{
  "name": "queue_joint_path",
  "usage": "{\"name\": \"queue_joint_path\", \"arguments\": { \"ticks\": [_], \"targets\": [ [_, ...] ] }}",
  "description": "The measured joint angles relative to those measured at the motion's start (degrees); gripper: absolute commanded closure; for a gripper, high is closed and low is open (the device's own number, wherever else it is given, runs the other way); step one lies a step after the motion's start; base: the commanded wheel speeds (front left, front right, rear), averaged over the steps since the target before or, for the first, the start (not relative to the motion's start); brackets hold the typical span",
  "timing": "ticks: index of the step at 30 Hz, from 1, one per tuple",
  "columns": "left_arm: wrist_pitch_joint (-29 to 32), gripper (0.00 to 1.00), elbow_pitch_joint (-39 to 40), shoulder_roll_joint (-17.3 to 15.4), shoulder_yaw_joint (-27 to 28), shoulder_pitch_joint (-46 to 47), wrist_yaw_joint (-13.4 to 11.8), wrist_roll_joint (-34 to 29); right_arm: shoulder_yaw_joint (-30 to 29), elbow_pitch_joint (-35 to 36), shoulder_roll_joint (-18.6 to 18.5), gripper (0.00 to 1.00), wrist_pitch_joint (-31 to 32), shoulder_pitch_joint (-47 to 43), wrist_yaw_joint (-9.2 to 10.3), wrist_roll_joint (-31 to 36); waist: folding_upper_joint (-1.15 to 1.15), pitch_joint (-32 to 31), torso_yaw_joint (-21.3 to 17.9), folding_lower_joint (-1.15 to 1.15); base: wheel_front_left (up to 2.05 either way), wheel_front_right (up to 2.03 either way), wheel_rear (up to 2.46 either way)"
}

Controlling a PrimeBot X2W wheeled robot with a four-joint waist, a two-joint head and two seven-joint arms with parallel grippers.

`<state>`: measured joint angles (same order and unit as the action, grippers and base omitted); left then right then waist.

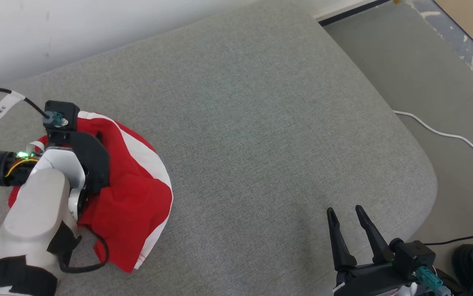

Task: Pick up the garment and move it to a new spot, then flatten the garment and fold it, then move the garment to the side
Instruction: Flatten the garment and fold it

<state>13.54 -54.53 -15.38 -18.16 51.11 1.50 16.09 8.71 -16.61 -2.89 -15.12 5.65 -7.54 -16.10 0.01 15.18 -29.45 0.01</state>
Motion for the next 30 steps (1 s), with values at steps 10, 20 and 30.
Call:
{"name": "queue_joint_path", "arguments": {
  "ticks": [10, 20, 30],
  "targets": [
    [-4.1, 1.00, -2.0, 0.8, 0.4, 1.5, -1.0, 0.8, 0.2, 0.0, 0.0, 0.00, 0.0, 0.4, 0.00, -0.5, 0.00, 1.0, 1.5, -0.01, 0.00, 0.00, 0.00],
    [-16.1, 1.00, 3.1, 6.4, 2.1, 4.8, 1.0, 4.3, -0.3, -0.5, 0.0, 0.00, 0.0, 0.4, 0.00, 1.0, 0.00, -0.8, 5.1, -0.01, 0.00, 0.00, 0.00],
    [-26.1, 1.00, 19.1, 11.8, 0.3, 7.6, -0.9, 5.9, -2.0, -1.1, 0.0, 0.00, 0.0, -0.7, 0.00, 2.6, 0.00, -4.5, 10.7, -0.02, 0.00, 0.00, 0.00]
  ]
}}
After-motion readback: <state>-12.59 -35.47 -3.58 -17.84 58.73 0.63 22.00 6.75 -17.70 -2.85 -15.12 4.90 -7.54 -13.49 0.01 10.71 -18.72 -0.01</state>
